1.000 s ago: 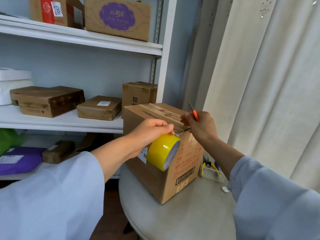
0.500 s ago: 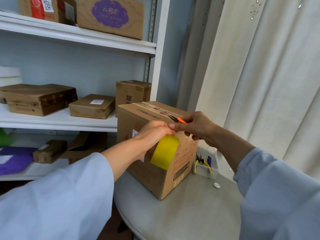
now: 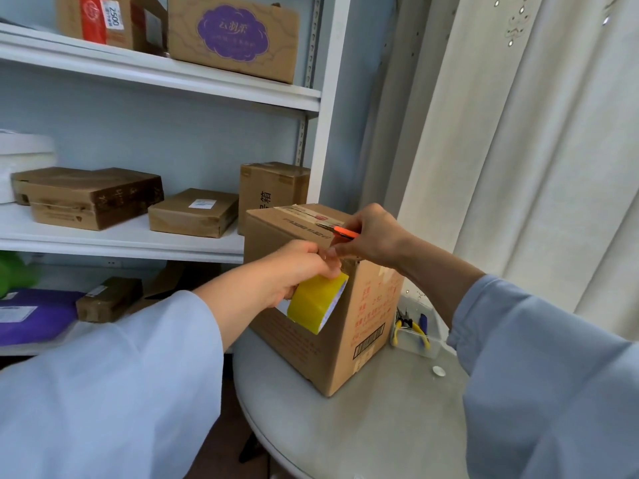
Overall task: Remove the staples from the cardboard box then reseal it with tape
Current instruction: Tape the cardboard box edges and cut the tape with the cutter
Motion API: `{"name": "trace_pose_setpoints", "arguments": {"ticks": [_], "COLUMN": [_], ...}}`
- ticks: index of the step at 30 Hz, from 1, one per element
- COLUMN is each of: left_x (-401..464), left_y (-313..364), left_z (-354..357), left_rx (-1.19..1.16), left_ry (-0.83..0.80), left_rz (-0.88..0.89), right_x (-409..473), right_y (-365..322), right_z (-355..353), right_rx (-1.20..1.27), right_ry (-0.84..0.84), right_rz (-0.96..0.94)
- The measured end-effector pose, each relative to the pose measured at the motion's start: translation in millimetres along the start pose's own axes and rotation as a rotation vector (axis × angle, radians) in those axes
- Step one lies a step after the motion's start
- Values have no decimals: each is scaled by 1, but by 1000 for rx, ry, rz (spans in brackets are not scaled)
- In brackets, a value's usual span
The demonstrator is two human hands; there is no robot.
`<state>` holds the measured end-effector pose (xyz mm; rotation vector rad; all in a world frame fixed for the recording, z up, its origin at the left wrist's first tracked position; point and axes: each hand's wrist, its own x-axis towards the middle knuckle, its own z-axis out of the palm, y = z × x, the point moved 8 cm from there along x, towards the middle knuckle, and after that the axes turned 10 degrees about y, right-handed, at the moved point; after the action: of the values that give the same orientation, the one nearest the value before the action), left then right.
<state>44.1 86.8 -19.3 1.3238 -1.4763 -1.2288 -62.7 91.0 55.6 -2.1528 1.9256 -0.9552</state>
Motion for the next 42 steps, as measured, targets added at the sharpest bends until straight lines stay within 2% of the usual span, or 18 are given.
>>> {"name": "trace_pose_setpoints", "arguments": {"ticks": [3,6,15,23,26,31,42], "left_x": [2,6,6,-6,-4,8,24], "left_y": [-1,4,-7,14,16,9,6], "left_z": [-3,-9,-8,-5,-7,-8,7], "left_rx": [-81,-67,-3,-245,-173,98,49], "left_ry": [-5,14,-79,-152,-153,-140,-205], "left_rz": [-89,-125,-172,-88,-116,-180,-333], "right_x": [5,8,11,10,9,10,29], "right_y": [-12,-19,-24,-1,7,16,51], "right_z": [0,-3,-5,-23,-22,-11,2], "right_rx": [-99,-120,-91,164,193,174,225], "right_ry": [60,96,82,64,43,-24,-145], "right_rz": [-56,-71,-79,94,145,176,286]}}
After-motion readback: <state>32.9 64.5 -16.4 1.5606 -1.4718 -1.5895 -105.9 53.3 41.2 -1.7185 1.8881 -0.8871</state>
